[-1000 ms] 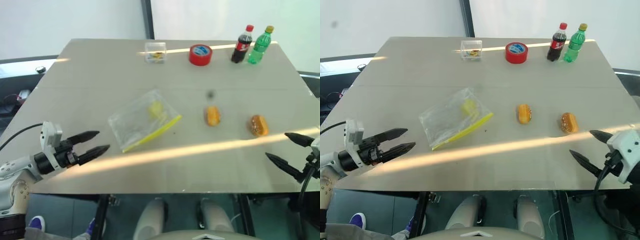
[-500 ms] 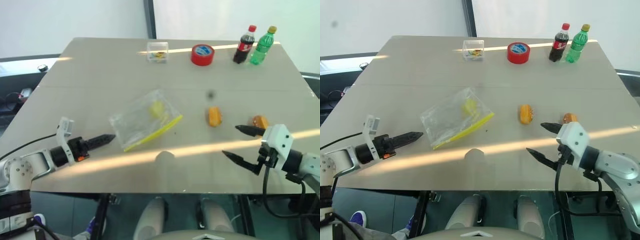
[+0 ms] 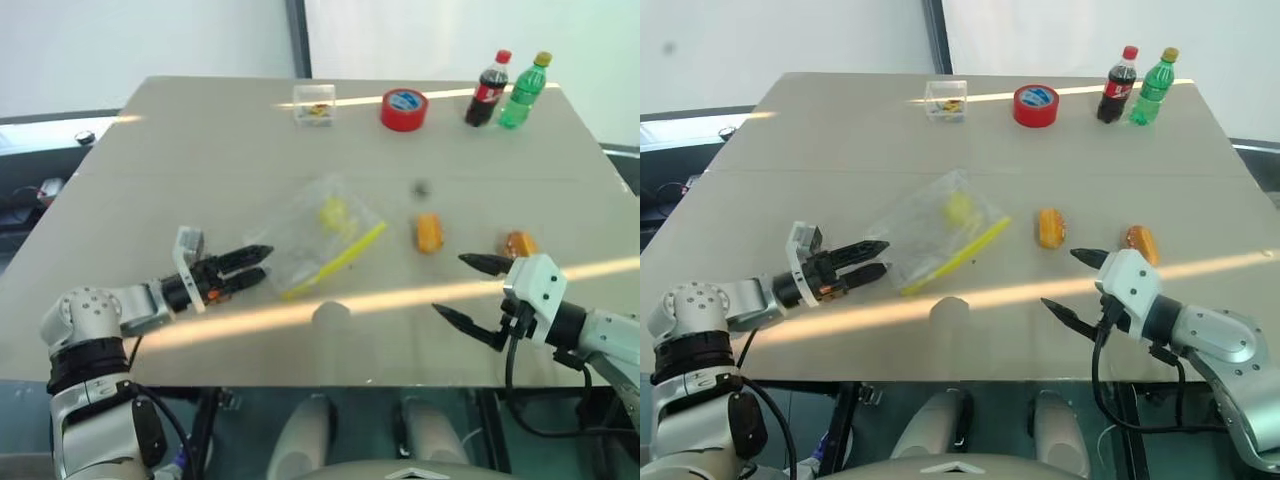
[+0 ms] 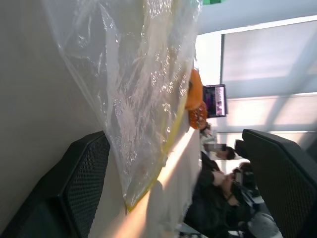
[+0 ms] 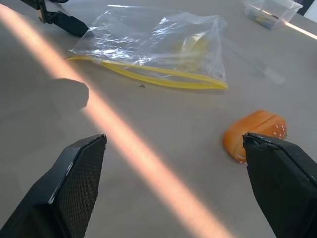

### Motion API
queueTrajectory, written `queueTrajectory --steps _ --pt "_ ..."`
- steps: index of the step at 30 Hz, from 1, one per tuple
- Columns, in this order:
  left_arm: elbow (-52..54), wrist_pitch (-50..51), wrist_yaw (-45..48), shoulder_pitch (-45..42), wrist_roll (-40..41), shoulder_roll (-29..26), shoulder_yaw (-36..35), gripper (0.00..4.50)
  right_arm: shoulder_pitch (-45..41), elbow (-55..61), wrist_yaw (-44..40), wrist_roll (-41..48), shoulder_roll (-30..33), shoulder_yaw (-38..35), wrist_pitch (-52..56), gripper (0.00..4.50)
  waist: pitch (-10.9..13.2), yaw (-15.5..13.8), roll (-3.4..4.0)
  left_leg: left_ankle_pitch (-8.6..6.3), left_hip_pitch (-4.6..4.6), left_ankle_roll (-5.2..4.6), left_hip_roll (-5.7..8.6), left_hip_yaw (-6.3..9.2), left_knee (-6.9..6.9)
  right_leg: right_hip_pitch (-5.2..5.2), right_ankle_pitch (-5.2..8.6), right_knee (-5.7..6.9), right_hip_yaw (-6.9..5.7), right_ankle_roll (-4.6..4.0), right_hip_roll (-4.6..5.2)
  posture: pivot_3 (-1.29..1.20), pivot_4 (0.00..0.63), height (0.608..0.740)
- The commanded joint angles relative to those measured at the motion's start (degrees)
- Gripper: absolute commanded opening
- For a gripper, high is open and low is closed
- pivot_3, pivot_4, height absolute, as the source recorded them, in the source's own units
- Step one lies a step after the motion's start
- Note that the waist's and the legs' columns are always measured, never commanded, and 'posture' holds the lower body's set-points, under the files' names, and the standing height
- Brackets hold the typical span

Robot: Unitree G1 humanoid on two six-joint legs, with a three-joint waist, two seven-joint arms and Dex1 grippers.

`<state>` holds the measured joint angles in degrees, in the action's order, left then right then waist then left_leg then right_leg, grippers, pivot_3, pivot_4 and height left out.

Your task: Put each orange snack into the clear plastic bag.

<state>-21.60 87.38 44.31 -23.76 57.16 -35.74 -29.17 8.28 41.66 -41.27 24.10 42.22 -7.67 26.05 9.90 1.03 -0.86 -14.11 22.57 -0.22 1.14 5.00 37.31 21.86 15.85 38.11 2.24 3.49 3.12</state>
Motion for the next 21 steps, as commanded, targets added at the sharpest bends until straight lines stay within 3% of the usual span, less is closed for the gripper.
queueTrajectory --steps 1,8,14,19,21 --pt "0.5 -1.8 0.8 1.8 0.2 0.9 -0.5 4.45 0.2 2.5 1.2 -0.7 -0.2 -0.4 -0.5 4.50 0.0 -0.1 0.00 0.00 -0.01 0.00 0.00 -0.01 0.00 0.00 0.00 0.01 0.01 0.00 0.00 0.00 0.150 0.740" --pt "4.2 -2.9 -4.9 2.5 0.2 6.9 -0.8 4.45 0.7 2.9 2.0 -1.5 -0.5 -0.2 -0.6 4.50 -0.1 -0.9 0.11 0.00 -0.12 0.00 0.05 0.05 0.02 -0.17 0.00 0.00 -0.04 0.00 0.13 0.00 0.150 0.740" --pt "12.8 -2.7 -19.5 3.6 -0.5 17.5 -4.9 4.45 0.2 2.6 2.2 -1.8 -0.6 0.3 -0.7 4.50 -0.5 -1.8 0.32 0.00 -0.13 -0.01 0.11 0.04 0.02 -0.20 0.00 -0.02 -0.03 0.01 0.44 0.00 0.150 0.740" --pt "17.2 1.3 -35.7 -0.4 3.4 28.7 -15.4 4.45 -0.5 2.4 2.6 -2.6 -0.4 0.8 0.1 4.50 -0.7 -2.0 0.30 0.01 -0.12 -0.02 0.27 0.13 0.07 -0.26 -0.01 -0.02 -0.18 0.05 0.37 0.00 0.150 0.740" --pt "22.9 0.2 -36.0 0.4 3.8 29.4 -12.6 4.45 -0.9 2.3 2.8 -2.9 -0.4 1.2 0.4 4.50 -0.7 -1.8 0.22 0.01 -0.08 -0.02 0.29 0.14 0.11 -0.26 -0.03 -0.02 -0.21 0.10 0.35 0.00 0.150 0.740"
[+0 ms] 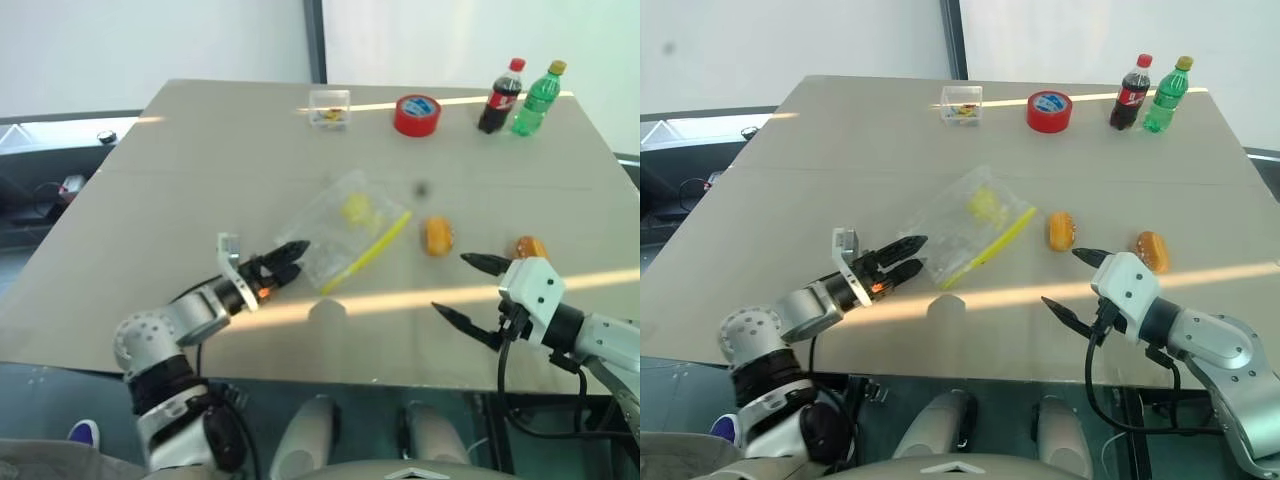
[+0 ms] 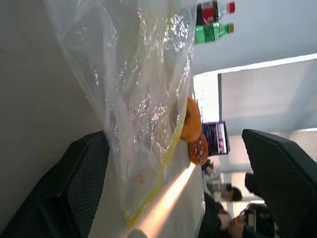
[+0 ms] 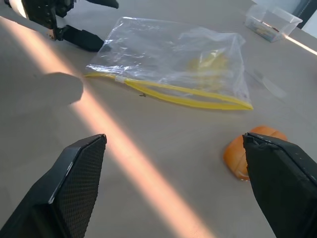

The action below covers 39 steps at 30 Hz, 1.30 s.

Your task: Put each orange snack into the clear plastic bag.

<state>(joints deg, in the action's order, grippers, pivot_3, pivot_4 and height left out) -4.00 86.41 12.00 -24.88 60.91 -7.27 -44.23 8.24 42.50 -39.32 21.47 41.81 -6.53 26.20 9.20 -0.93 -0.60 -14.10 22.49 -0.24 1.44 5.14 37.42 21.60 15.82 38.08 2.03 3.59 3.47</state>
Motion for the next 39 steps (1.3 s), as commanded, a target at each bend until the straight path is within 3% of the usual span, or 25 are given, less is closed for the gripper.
queueTrajectory --steps 1,2,4,8,10,12,16,19,22,30,31,39 --pt "10.2 -1.9 -0.1 3.9 -1.9 -1.5 8.8 4.45 -1.1 1.4 0.9 -0.3 0.0 0.3 0.4 4.50 0.0 0.3 -0.05 0.00 0.01 0.00 0.00 -0.01 0.00 0.00 0.00 0.00 0.02 0.01 -0.02 0.00 0.150 0.740" --pt "13.3 -3.8 2.5 5.5 -2.6 -2.7 12.5 4.45 -1.4 1.3 0.9 -0.4 -0.1 0.5 0.4 4.50 0.0 0.5 -0.07 0.00 0.02 0.00 0.00 -0.02 -0.01 0.01 0.00 -0.01 0.04 0.00 -0.06 0.00 0.150 0.740" --pt "13.8 -4.7 1.8 6.1 0.2 -0.5 11.5 4.45 -1.9 1.2 1.1 -0.9 -0.2 0.9 0.4 4.50 0.0 0.7 -0.02 0.13 0.02 0.24 -0.04 -0.09 -0.09 0.04 -0.01 -0.05 0.16 0.00 -0.15 0.00 0.150 0.740" --pt "3.9 -6.6 -18.6 0.6 15.3 7.2 -0.1 4.45 -2.6 1.1 1.7 -1.3 -0.4 1.5 0.8 4.50 0.1 0.1 -0.20 0.00 0.07 0.02 -0.06 0.01 -0.03 0.06 -0.01 -0.09 0.05 0.00 -0.15 0.00 0.150 0.740" --pt "4.6 -6.1 -19.2 -0.5 15.7 5.3 1.6 4.45 -2.8 0.9 1.8 -1.4 -0.4 1.7 0.9 4.50 0.2 0.1 -0.32 0.00 0.12 0.01 -0.09 0.12 0.02 0.06 -0.01 -0.08 -0.05 0.00 -0.15 0.00 0.150 0.740" --pt "9.7 -6.9 -15.2 0.3 11.2 1.7 8.1 4.45 -3.0 0.7 1.9 -1.8 -0.4 1.9 0.8 4.50 0.2 0.5 -0.34 0.00 0.14 0.02 -0.05 0.08 0.01 0.07 -0.01 -0.07 -0.01 0.00 -0.24 0.00 0.150 0.740" --pt "5.9 -11.2 -26.1 -0.5 20.8 7.0 6.9 4.45 -3.4 0.4 2.3 -2.3 -0.7 2.1 0.6 4.50 0.2 0.0 -0.32 0.13 0.15 0.25 -0.03 -0.01 -0.01 0.08 -0.01 -0.11 0.11 -0.01 -0.19 0.00 0.150 0.740" --pt "3.2 -14.2 -30.8 -0.6 21.5 8.3 7.7 4.45 -3.4 0.3 2.5 -2.6 -1.0 2.2 0.5 4.50 0.2 -0.1 -0.42 0.13 0.19 0.23 -0.01 0.06 0.00 0.08 -0.02 -0.14 0.04 0.00 -0.13 0.00 0.150 0.740" --pt "-0.8 -17.9 -32.2 -0.8 21.1 8.8 8.4 3.87 -3.6 0.2 2.8 -3.0 -1.3 2.6 0.4 4.50 0.2 0.2 -0.40 0.09 0.19 0.17 -0.01 0.08 0.00 0.08 -0.02 -0.11 0.03 0.00 -0.21 0.00 0.150 0.740" --pt "-5.9 -21.0 -33.4 -3.4 27.6 7.3 10.0 0.29 -5.6 -0.3 4.4 -7.8 -2.9 5.7 -2.8 4.50 0.2 0.1 -0.35 0.12 0.12 0.21 0.02 0.05 0.00 0.06 -0.01 -0.10 0.06 0.00 -0.29 0.00 0.150 0.740" --pt "-5.8 -21.4 -34.7 -3.8 30.0 7.1 10.0 0.11 -6.6 -1.0 5.4 -10.4 -3.2 7.3 -4.0 4.50 0.2 0.1 -0.35 0.13 0.12 0.23 0.01 0.07 0.00 0.05 -0.01 -0.09 0.05 0.00 -0.29 0.00 0.150 0.740" --pt "-3.3 -27.8 -46.0 -5.4 49.5 4.7 14.2 0.11 -17.4 -13.4 13.0 -30.5 -6.9 20.4 -12.3 4.50 0.2 0.1 -0.40 0.17 0.16 0.31 -0.02 0.06 0.00 0.12 -0.02 -0.11 0.09 0.00 -0.27 0.00 0.150 0.740"
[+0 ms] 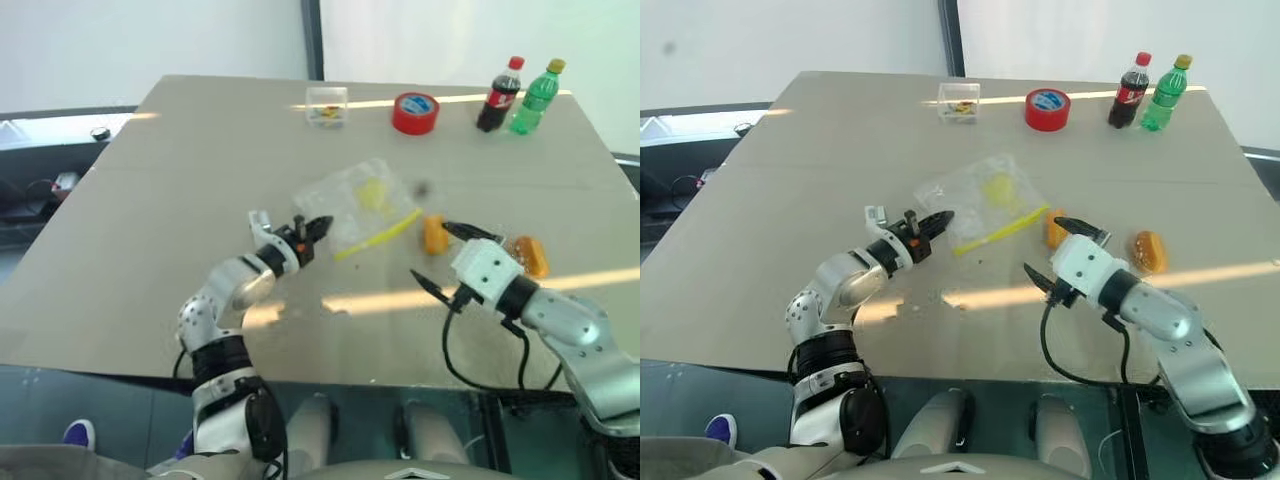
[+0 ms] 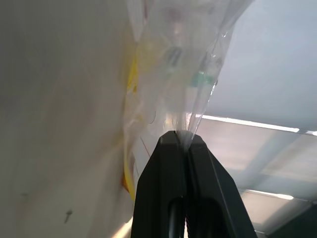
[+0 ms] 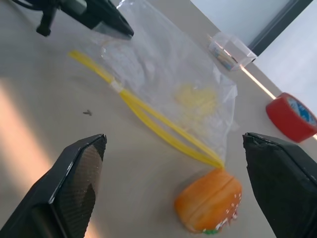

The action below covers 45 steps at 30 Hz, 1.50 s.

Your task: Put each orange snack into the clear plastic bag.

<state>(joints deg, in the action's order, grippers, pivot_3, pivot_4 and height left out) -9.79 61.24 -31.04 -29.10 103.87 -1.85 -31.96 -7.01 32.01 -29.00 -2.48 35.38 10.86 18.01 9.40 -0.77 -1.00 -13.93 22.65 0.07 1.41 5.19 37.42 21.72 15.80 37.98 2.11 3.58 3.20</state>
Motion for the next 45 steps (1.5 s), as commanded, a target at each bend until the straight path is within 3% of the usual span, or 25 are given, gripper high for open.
queueTrajectory --steps 1,5,11,24,34,38,41,44,45 --pt "2.9 -3.5 -4.0 -1.5 8.0 -0.8 2.1 0.11 -3.4 -5.0 3.7 -9.3 -1.0 4.6 -5.3 4.50 0.0 -0.1 0.00 0.00 0.01 0.00 0.01 -0.01 0.00 0.01 0.00 -0.01 0.01 0.00 0.01 0.00 0.150 0.740" --pt "5.4 -5.1 -7.6 -4.2 9.1 1.3 0.2 0.11 -8.6 -15.2 9.7 -19.3 -4.1 9.6 -11.3 4.50 0.0 -0.1 -0.05 0.01 0.01 0.02 0.07 -0.03 0.00 0.03 0.00 0.00 0.02 -0.01 0.00 0.00 0.150 0.740" --pt "8.8 -6.7 -13.0 -7.6 9.1 5.1 -2.4 0.11 -14.9 -27.9 18.6 -27.3 -11.3 12.2 -15.5 4.50 0.0 0.0 -0.07 0.05 0.04 0.07 0.16 -0.04 -0.01 0.06 -0.01 -0.01 0.01 -0.01 -0.03 0.00 0.150 0.740" --pt "13.3 -8.6 -18.3 -8.6 9.1 9.1 -4.7 0.11 -30.2 -56.4 31.2 -26.0 -27.8 10.4 -23.1 4.50 0.1 0.5 -0.14 0.08 0.05 0.13 0.12 -0.05 -0.04 0.10 -0.01 -0.01 0.03 -0.03 -0.11 0.00 0.150 0.740" --pt "15.2 -9.5 -18.4 -8.5 9.1 9.1 -5.9 0.00 -32.6 -60.9 32.7 -24.0 -26.9 7.2 -24.8 0.07 0.1 0.7 -0.17 0.08 0.08 0.13 0.14 -0.04 -0.06 0.11 -0.01 -0.03 0.03 -0.03 -0.10 0.00 0.150 0.740" --pt "14.9 -8.2 -16.6 -7.6 9.1 7.2 -4.9 0.00 -33.0 -59.4 32.0 -23.7 -25.7 6.5 -24.9 0.07 0.1 1.3 -0.18 0.08 0.08 0.13 0.14 -0.03 -0.06 0.11 -0.01 -0.02 0.03 -0.03 -0.10 0.00 0.150 0.740" --pt "13.9 -3.5 -11.0 -3.4 9.1 -2.0 0.6 0.00 -34.1 -57.7 30.2 -23.0 -24.1 5.6 -24.4 0.07 0.1 2.0 -0.14 0.08 0.08 0.13 0.11 -0.06 -0.10 0.17 -0.01 0.01 0.09 -0.03 -0.14 0.00 0.150 0.740" --pt "15.1 0.8 -0.7 0.7 1.4 -11.7 5.8 0.00 -36.0 -55.5 27.1 -21.8 -22.0 4.4 -23.0 0.07 0.2 2.7 -0.11 0.09 0.08 0.14 0.08 -0.13 -0.17 0.30 -0.01 0.08 0.21 -0.03 -0.18 0.00 0.150 0.740" --pt "16.2 1.8 3.6 1.6 -2.5 -15.0 7.9 0.59 -36.7 -55.0 25.9 -21.5 -21.3 4.2 -22.7 0.00 0.2 2.8 -0.09 0.09 0.10 0.14 0.08 -0.13 -0.19 0.34 -0.01 0.09 0.20 -0.03 -0.20 0.00 0.150 0.740"
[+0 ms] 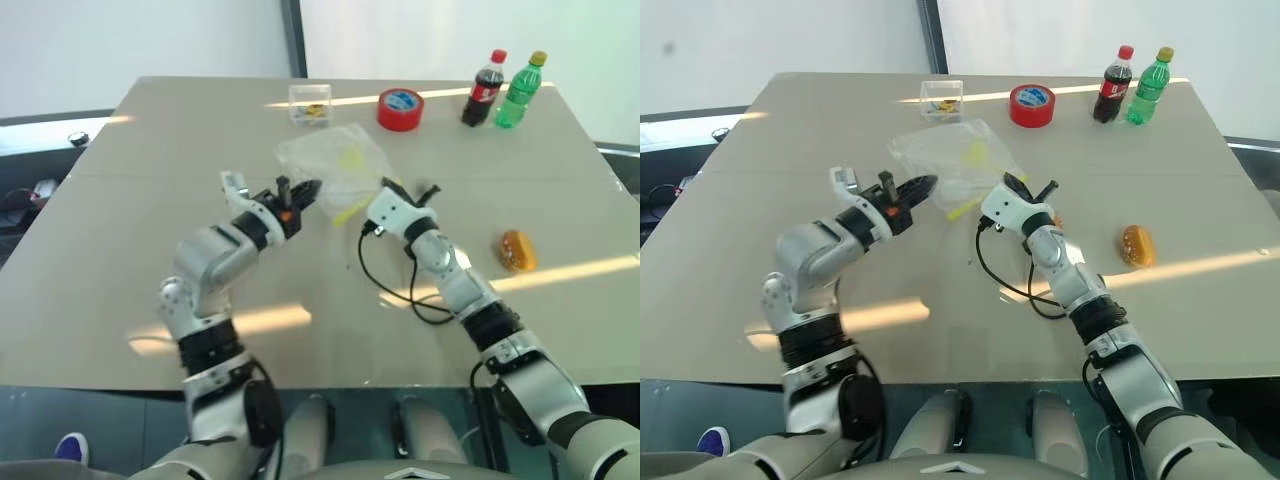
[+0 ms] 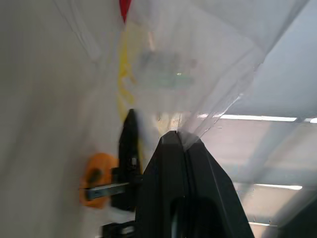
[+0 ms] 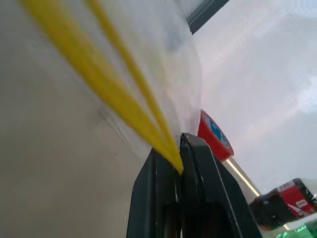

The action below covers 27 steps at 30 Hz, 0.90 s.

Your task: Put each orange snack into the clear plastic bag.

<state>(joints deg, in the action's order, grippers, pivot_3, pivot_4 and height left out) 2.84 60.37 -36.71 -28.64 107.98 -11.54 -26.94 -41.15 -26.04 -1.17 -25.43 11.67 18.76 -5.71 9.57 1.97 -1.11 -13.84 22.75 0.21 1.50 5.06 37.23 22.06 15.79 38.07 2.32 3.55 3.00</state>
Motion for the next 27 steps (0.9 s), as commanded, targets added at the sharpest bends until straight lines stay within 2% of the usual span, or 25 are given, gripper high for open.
queueTrajectory --steps 1,3,4,6,7,9,11,15,18,27 --pt "6.8 3.5 15.2 1.8 -13.1 -9.9 6.2 0.89 -3.4 3.4 -3.5 1.6 3.3 -3.8 1.6 0.00 0.1 0.1 -0.03 0.00 0.01 0.00 0.00 0.01 -0.01 0.00 0.00 0.00 0.00 0.00 0.00 0.00 0.150 0.740" --pt "16.5 -0.6 30.3 2.9 -28.8 -19.8 14.3 1.65 -5.9 2.8 -6.4 1.3 5.2 -3.8 3.8 0.00 0.1 -0.2 0.01 0.02 0.04 0.04 0.00 0.05 -0.04 0.01 -0.01 -0.02 -0.06 -0.02 -0.04 0.00 0.150 0.740" --pt "20.4 -3.4 36.5 3.3 -34.3 -23.0 16.8 1.65 -7.1 2.3 -7.7 1.1 5.9 -4.0 5.0 0.00 0.4 0.1 -0.14 0.03 0.03 0.03 0.01 0.06 -0.05 0.01 -0.01 -0.01 -0.06 -0.02 0.02 0.00 0.150 0.740" --pt "26.8 -13.9 46.0 4.2 -51.0 -30.9 24.8 1.65 -9.6 0.8 -11.0 0.9 6.8 -3.9 8.0 0.00 0.5 0.3 0.07 0.06 0.18 0.10 -0.04 -0.04 -0.15 0.21 -0.06 -0.01 0.02 -0.10 -0.07 0.00 0.150 0.740" --pt "28.5 -18.3 49.3 4.5 -57.5 -33.3 27.9 1.65 -10.5 0.1 -11.7 0.7 7.0 -3.8 9.2 0.00 0.5 0.3 0.08 0.06 0.18 0.10 -0.02 -0.16 -0.21 0.30 -0.06 0.00 0.15 -0.11 -0.04 0.00 0.150 0.740" --pt "30.8 -22.3 52.0 3.7 -65.3 -35.3 32.3 1.65 -12.3 -1.4 -13.1 0.2 7.2 -3.1 11.0 0.00 0.5 0.2 0.14 0.08 0.15 0.13 -0.06 -0.27 -0.47 0.41 -0.06 -0.07 0.23 -0.12 -0.04 0.00 0.150 0.740" --pt "31.7 -24.7 51.7 2.2 -71.9 -34.5 35.7 1.65 -13.5 -2.4 -13.2 0.1 6.6 -3.1 12.9 0.00 0.5 0.2 0.14 0.10 0.14 0.16 -0.13 -0.34 -0.69 0.54 -0.05 -0.11 0.28 -0.14 -0.04 0.00 0.150 0.740" --pt "29.3 -22.5 50.2 -2.3 -81.1 -30.5 41.6 1.65 -14.9 -2.7 -13.2 -0.7 5.4 -2.4 14.5 0.00 0.5 0.3 0.12 0.10 0.54 0.16 -0.16 -0.40 -0.74 0.98 -0.05 -0.08 0.33 -0.13 -0.04 0.00 0.150 0.740" --pt "27.6 -20.0 49.0 -4.5 -84.5 -26.7 42.6 1.65 -14.6 -1.4 -13.2 -1.4 4.6 -1.7 15.2 0.00 0.5 0.4 0.12 0.11 1.16 0.15 -0.15 -0.41 -0.46 1.58 -0.06 0.18 0.35 -0.12 -0.03 0.00 0.150 0.740" --pt "25.4 -19.4 51.4 -6.8 -96.0 -24.4 45.0 1.65 -12.7 2.8 -13.9 -2.2 3.6 -0.6 17.0 0.00 0.5 0.5 0.12 0.11 1.13 0.15 -0.15 -0.45 -0.16 1.61 -0.05 0.52 0.39 -0.12 -0.06 0.00 0.150 0.740"
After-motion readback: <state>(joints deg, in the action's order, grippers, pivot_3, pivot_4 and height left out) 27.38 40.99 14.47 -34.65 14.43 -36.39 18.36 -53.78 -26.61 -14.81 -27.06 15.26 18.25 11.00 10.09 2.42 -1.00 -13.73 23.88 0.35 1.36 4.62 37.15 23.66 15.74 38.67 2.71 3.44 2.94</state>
